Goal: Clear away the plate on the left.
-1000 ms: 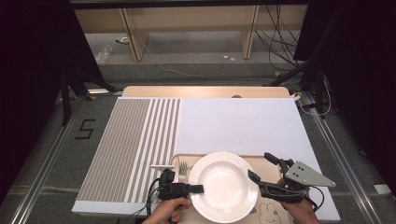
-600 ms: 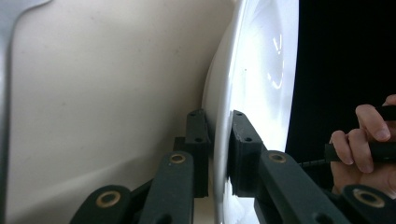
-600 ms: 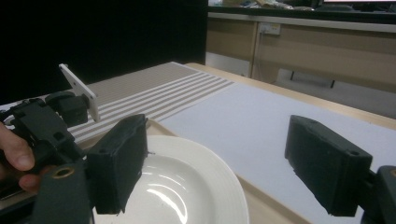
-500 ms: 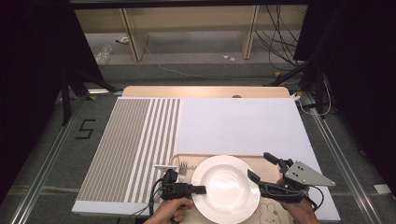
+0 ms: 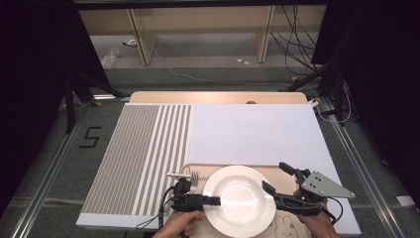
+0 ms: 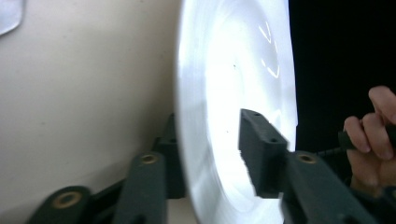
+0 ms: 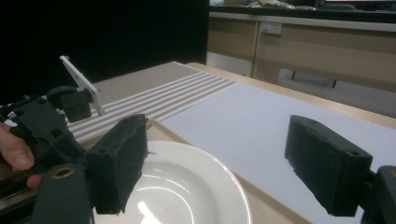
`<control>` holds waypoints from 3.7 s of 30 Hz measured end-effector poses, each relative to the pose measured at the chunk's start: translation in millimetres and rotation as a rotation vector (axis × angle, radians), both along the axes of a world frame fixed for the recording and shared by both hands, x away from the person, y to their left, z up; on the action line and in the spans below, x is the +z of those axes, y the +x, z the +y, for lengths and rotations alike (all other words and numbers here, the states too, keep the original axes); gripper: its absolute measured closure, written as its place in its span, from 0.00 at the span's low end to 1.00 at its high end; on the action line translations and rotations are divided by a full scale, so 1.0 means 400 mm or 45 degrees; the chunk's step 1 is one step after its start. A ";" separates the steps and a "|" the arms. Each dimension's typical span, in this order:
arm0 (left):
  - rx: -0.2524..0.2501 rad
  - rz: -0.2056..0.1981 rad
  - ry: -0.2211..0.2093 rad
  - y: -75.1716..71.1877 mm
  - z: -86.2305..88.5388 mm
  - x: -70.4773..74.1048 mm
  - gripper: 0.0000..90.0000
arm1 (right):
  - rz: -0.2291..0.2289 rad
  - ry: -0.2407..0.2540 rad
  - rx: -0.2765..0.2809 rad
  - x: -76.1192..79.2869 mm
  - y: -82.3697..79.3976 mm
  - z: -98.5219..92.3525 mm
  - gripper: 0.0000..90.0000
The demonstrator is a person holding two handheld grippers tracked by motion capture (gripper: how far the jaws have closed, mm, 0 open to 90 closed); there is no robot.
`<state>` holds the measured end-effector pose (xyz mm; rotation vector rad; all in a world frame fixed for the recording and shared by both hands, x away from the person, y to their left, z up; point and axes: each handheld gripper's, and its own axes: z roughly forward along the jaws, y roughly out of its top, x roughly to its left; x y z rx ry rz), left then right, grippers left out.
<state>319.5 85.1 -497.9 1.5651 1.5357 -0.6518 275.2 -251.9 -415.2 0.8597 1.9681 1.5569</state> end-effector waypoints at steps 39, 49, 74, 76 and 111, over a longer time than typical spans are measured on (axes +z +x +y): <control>-0.028 -0.479 0.349 0.017 0.048 0.109 0.27 | -0.004 -0.004 0.008 0.000 -0.001 0.003 0.24; -0.008 -0.609 0.333 0.015 0.063 0.130 0.26 | 0.000 -0.007 0.014 -0.001 -0.001 0.005 0.24; -0.020 -1.022 0.344 -0.017 0.093 0.189 0.24 | 0.015 0.006 0.016 -0.002 0.000 0.005 0.24; -0.017 -1.038 0.340 -0.017 0.096 0.189 0.24 | 0.016 0.009 0.016 -0.002 0.000 0.005 0.23; 0.041 -1.250 0.290 -0.043 0.147 0.182 0.22 | 0.031 0.018 0.041 -0.001 0.001 0.009 0.21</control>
